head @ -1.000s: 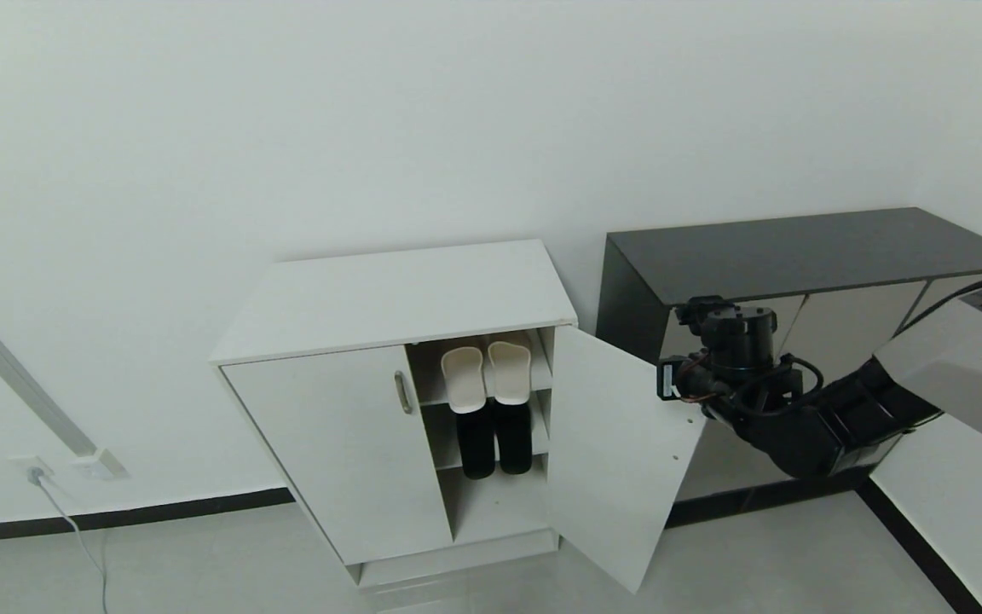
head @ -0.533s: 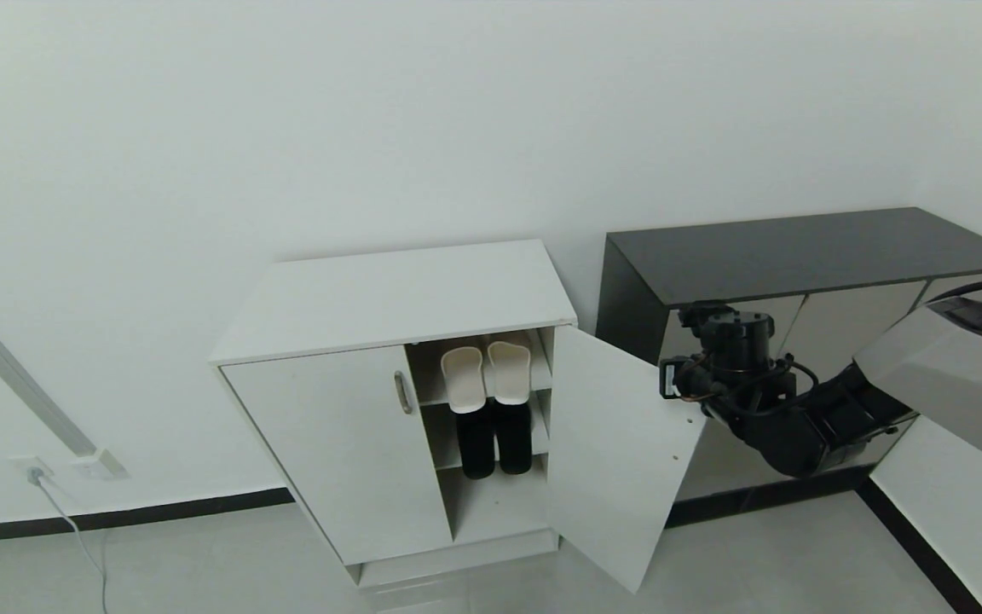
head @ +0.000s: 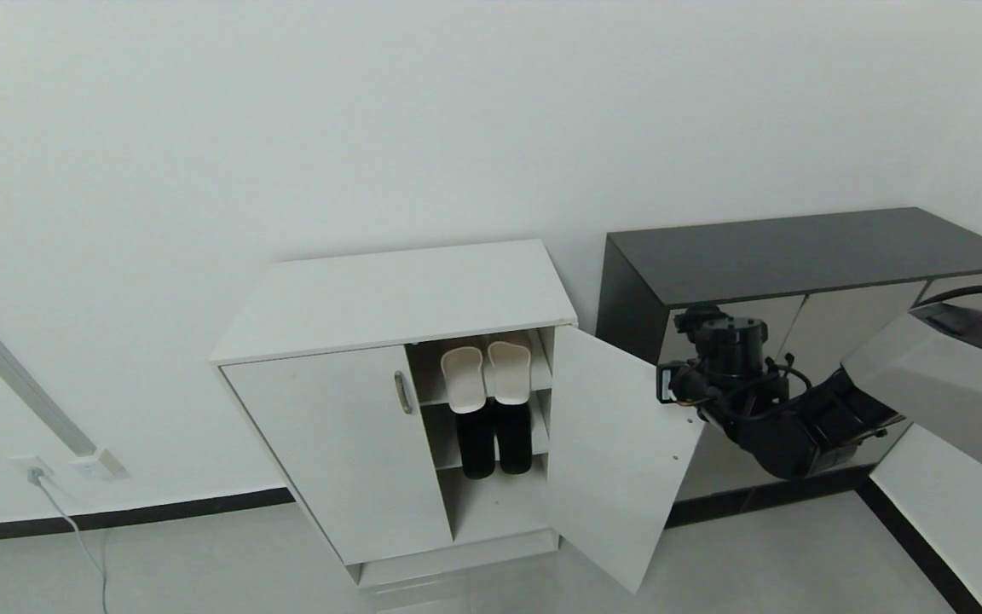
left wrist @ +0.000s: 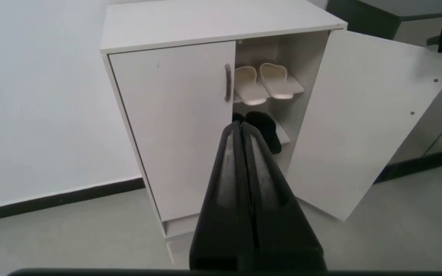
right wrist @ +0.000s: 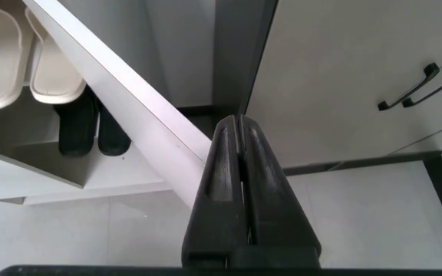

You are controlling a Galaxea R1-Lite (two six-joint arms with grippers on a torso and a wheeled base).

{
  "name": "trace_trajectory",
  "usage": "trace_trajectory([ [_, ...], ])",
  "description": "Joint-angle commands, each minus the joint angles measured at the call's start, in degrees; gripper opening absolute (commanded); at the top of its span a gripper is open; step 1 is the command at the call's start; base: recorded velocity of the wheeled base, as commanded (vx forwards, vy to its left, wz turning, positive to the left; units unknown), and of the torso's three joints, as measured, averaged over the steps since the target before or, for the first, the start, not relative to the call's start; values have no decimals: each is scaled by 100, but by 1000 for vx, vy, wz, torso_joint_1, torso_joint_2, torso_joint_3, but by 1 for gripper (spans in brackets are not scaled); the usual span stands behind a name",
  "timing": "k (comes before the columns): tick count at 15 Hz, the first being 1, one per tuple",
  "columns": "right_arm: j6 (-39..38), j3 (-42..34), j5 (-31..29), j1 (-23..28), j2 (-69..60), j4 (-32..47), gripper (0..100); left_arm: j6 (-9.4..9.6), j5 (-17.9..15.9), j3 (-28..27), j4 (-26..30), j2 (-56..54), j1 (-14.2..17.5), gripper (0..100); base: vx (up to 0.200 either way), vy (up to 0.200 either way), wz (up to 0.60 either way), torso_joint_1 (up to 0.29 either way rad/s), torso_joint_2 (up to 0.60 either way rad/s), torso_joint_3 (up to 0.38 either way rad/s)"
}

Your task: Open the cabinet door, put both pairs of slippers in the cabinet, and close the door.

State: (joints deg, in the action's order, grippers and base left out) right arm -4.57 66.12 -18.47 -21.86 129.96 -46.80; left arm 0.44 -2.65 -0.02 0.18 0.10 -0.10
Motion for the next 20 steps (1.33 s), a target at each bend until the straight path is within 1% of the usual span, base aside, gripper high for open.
trace_trajectory([
  [1, 0, -12, 10, -3, 11, -5, 0, 0, 1, -6, -1, 8, 1, 0, 0, 0, 0, 0, 0, 0],
  [7, 0, -56, 1, -38, 3, 4, 0, 0, 1, 2, -1, 8, 1, 0, 0, 0, 0, 0, 0, 0],
  [10, 9, -328, 1, -275, -191, 4, 0, 0, 1, 2, -1, 8, 1, 0, 0, 0, 0, 0, 0, 0],
  [14, 0, -873, -16, -1075, -806, -5, 0, 0, 10, 2, -1, 8, 1, 0, 0, 0, 0, 0, 0, 0],
  [15, -9, -1101, -16, -1418, -1096, -5, 0, -9, 10, 2, -1, 8, 1, 0, 0, 0, 0, 0, 0, 0],
  [16, -9, -1242, -8, -1620, -1263, -5, 0, -9, 10, 2, -1, 8, 1, 0, 0, 0, 0, 0, 0, 0],
  [17, -9, -1295, -8, -1708, -1325, -5, 0, -9, 10, -6, -1, 8, 1, 0, 0, 0, 0, 0, 0, 0],
  [18, -9, -1409, -8, -1919, -1518, -5, 0, -9, 10, 2, -1, 8, 1, 0, 0, 0, 0, 0, 0, 0],
  [20, -9, -1497, 1, -1980, -1606, -49, 0, -9, 1, -6, -1, 8, 1, 0, 0, 0, 0, 0, 0, 0],
])
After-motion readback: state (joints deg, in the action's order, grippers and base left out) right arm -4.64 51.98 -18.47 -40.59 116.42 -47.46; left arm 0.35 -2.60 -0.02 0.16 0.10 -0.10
